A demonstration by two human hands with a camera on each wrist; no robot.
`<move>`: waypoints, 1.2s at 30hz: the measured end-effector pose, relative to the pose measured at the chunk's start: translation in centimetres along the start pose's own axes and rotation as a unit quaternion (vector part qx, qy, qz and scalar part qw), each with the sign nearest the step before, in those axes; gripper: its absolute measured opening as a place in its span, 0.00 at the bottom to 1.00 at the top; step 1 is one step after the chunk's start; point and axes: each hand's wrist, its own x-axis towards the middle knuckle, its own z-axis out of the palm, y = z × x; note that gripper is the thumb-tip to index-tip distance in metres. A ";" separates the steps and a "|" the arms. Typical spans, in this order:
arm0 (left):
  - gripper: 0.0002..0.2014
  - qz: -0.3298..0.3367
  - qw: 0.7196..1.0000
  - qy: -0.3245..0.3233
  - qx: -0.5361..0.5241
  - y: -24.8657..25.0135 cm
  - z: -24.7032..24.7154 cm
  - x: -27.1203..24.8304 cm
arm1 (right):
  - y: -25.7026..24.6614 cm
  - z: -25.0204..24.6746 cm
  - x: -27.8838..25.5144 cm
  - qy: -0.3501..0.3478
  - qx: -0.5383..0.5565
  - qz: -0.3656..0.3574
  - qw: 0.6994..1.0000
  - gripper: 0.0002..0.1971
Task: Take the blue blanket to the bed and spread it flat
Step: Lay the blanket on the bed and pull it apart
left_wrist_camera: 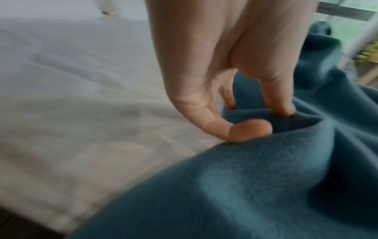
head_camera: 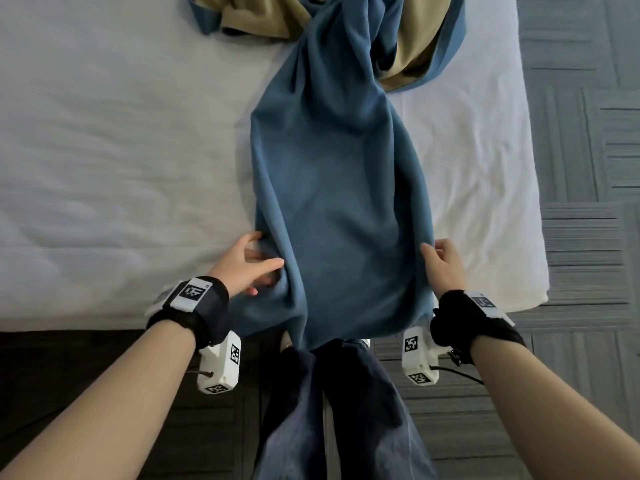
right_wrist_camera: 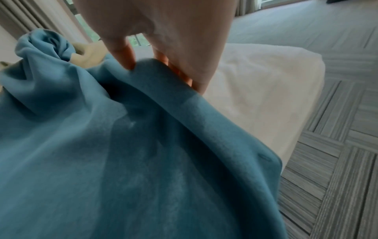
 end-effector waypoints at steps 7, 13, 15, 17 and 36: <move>0.32 -0.005 0.992 0.103 0.070 0.8 1.1 0.9 | 0.4 0.6 -1.3 -0.091 -0.109 -0.008 0.990 0.13; 0.19 0.019 0.942 0.256 0.216 -0.9 -5.5 -0.6 | 0.9 -4.9 0.3 0.007 -0.180 -0.049 0.982 0.08; 0.20 -0.011 0.923 0.279 0.264 -2.3 -8.1 -1.5 | 1.3 -6.9 1.0 0.033 -0.222 -0.040 0.974 0.06; 0.22 -0.052 0.925 0.204 0.316 -3.8 -9.4 -1.9 | 1.9 -7.5 1.4 0.020 -0.276 -0.020 0.961 0.07; 0.20 -0.153 0.903 0.054 0.397 -4.3 -5.7 -2.0 | 3.3 -7.5 3.2 0.001 -0.295 0.030 0.955 0.09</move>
